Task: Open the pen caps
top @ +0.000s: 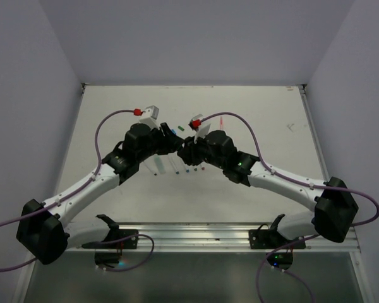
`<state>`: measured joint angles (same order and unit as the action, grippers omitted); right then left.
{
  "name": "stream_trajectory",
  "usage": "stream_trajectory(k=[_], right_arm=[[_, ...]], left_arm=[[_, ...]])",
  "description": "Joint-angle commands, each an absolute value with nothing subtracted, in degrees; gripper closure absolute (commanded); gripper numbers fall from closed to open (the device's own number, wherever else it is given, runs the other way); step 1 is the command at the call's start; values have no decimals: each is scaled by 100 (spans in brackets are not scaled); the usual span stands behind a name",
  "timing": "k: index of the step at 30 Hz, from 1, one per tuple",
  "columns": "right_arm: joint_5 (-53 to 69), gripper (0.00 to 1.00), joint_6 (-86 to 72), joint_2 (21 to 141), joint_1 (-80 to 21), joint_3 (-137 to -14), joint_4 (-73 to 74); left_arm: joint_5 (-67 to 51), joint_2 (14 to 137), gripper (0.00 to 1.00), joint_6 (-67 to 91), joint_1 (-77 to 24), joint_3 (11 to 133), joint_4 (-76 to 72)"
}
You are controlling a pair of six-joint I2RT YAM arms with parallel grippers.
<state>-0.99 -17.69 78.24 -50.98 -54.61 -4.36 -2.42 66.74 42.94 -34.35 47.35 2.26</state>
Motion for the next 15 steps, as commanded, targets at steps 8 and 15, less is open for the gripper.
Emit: stream_trajectory(k=[8,15], right_arm=[[-308,100,-1661,7796,-5159,-5458,-791],[-246,100,-1670,7805,-5159,-5414,-817]], left_arm=[[123,6671,64,4386,-3498,4931,-105],[193,6662,50,4491,-3489,4860,-211]])
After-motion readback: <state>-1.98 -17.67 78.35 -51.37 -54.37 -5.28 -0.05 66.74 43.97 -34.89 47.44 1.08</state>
